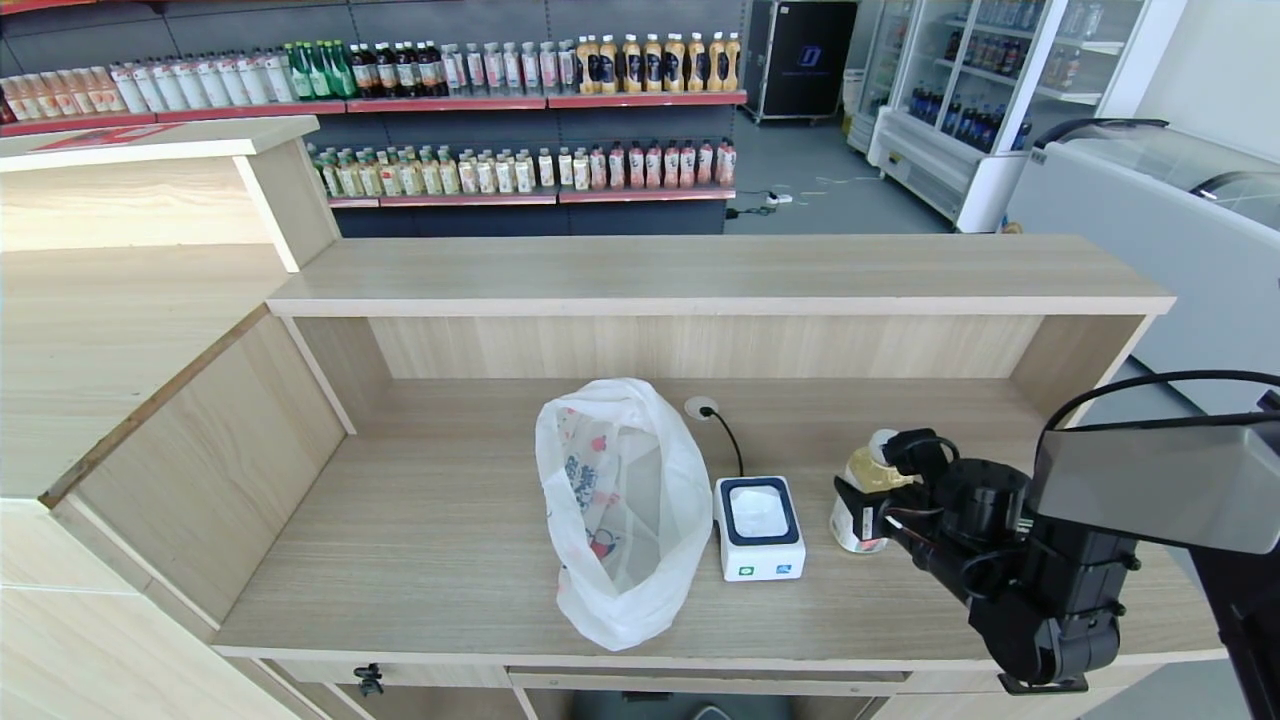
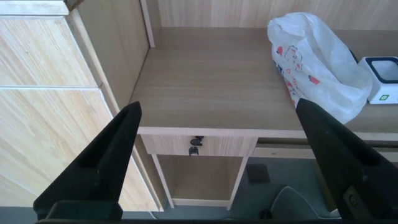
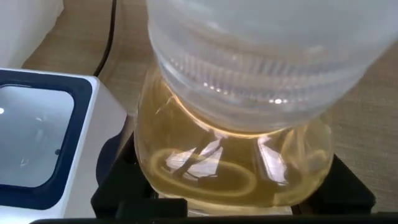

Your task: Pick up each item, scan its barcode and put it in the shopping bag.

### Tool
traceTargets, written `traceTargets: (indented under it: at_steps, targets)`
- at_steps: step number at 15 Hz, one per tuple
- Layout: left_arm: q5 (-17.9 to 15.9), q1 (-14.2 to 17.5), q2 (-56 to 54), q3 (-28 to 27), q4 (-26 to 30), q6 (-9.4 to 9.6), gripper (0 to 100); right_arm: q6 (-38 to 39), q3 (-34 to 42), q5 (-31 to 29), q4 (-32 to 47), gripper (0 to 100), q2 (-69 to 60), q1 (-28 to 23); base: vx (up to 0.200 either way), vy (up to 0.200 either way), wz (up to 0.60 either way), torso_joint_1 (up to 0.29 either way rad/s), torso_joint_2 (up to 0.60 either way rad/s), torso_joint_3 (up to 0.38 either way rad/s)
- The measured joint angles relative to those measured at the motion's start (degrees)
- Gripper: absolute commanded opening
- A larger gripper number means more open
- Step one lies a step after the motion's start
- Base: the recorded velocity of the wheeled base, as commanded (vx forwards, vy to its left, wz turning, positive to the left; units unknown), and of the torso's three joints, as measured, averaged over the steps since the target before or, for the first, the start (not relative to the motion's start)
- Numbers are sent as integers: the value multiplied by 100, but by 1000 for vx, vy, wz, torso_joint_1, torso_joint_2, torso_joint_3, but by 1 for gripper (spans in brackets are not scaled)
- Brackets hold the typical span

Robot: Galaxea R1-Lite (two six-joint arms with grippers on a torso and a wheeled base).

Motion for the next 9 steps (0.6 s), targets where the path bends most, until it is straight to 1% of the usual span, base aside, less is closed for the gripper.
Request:
traceTargets:
  at_steps: [3, 5, 6, 7, 9]
  targets:
    - [0, 0, 0, 0, 0, 2, 100, -24, 46, 90, 29, 0, -69, -26, 0, 0, 0, 0, 0, 0]
    - [0, 0, 0, 0, 0, 2, 100, -13, 57, 450, 165, 0, -400, -130, 0, 0, 0, 0, 0, 0]
    - [0, 0, 0, 0, 0, 2, 100, 2, 57, 686, 471, 0, -739, -223, 0, 0, 0, 0, 0, 0]
    - [0, -2, 0, 0, 0, 2, 100, 61, 62, 930, 941, 0, -1147, -325, 0, 0, 0, 0, 0, 0]
    - [0, 0, 0, 0, 0, 2, 100, 358, 66, 1467, 2181, 0, -2230, -551, 0, 0, 0, 0, 0, 0]
